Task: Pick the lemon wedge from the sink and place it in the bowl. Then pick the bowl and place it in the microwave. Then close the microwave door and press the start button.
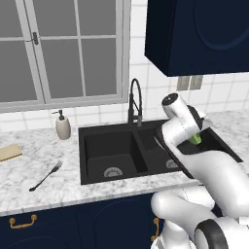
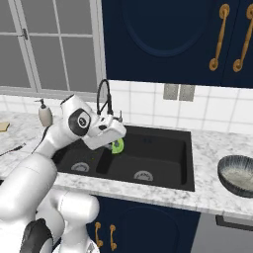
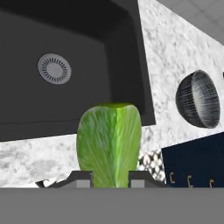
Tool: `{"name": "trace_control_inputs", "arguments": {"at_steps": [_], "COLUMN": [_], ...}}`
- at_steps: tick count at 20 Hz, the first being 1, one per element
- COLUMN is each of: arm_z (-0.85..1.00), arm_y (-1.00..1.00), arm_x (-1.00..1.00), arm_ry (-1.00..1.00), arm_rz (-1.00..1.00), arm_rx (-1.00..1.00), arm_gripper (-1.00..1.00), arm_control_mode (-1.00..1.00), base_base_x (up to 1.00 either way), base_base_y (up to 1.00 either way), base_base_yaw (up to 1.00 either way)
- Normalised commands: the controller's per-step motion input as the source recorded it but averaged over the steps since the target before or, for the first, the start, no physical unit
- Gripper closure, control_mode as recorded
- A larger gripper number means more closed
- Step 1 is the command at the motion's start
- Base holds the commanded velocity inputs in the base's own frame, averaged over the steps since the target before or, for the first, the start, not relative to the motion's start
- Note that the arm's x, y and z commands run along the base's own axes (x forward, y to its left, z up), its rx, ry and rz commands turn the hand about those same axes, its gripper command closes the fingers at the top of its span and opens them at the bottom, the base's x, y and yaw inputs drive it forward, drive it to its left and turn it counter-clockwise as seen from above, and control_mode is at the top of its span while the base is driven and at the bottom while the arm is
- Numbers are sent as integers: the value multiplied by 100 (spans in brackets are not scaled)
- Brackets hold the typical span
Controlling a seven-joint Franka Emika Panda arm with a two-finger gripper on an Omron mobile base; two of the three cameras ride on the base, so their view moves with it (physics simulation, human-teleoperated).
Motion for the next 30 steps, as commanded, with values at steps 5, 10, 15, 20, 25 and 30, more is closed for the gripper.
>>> {"name": "trace_control_inputs", "arguments": {"at_steps": [5,10,15,20,25,30], "arm_z": [32,5,26,27,-16,-53], "arm_y": [-100,-100,-100,-100,-100,-99], "arm_x": [5,12,1,0,0,2], "arm_ry": [4,9,2,2,3,0], "arm_rz": [-17,-19,-15,-10,0,6], "arm_rx": [11,8,14,18,6,-4], "arm_gripper": [100,100,100,100,100,100], "arm_control_mode": [-100,-100,-100,-100,-100,-100], "base_base_x": [0,0,0,0,0,0], "base_base_y": [0,0,0,0,0,0], "base_base_yaw": [0,0,0,0,0,0]}}
